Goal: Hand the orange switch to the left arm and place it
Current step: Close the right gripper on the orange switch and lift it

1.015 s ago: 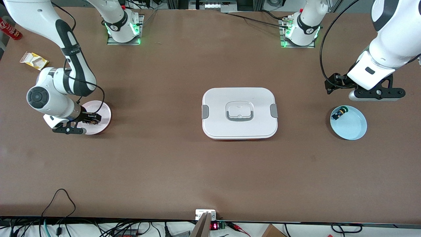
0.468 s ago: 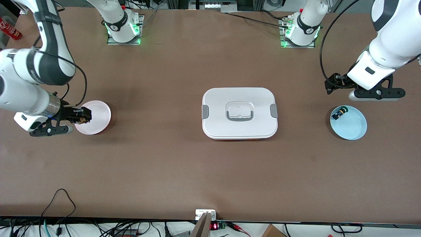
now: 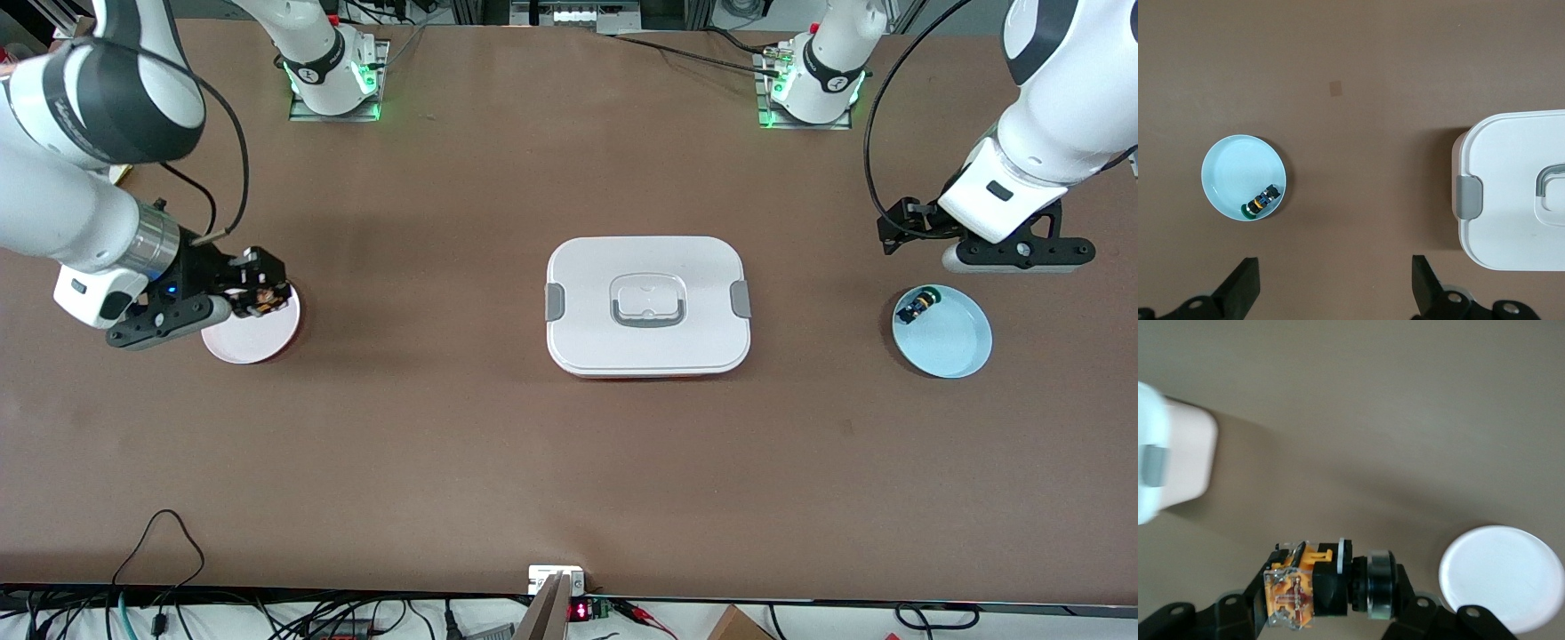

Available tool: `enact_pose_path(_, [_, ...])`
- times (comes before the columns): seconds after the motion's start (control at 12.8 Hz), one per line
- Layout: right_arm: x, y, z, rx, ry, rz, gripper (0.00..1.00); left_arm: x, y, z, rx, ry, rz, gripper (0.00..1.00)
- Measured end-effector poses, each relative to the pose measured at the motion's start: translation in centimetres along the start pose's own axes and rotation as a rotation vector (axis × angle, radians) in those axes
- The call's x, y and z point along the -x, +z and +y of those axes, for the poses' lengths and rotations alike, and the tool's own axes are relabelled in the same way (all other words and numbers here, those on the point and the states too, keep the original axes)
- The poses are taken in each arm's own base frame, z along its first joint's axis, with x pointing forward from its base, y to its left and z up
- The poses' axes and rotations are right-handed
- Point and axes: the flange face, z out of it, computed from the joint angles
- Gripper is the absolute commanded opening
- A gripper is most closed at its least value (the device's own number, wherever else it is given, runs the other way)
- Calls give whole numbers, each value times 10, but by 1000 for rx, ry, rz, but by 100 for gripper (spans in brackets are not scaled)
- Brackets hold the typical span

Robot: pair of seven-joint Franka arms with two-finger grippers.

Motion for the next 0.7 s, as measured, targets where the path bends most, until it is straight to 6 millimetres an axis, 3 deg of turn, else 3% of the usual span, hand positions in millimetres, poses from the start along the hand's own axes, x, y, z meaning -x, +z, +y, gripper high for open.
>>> enact_pose_path(0.31, [-1,-18,-18,-131,-286,100,26,0,0,2,0,3,0,100])
enact_pose_path(0.55, [-9,-11,-36,-269,-537,207,26,1,0,5,0,8,1,100])
enact_pose_path(0.7, [-15,1,-47,-326,-659,245,26,3,-6,20,35,25,5,100])
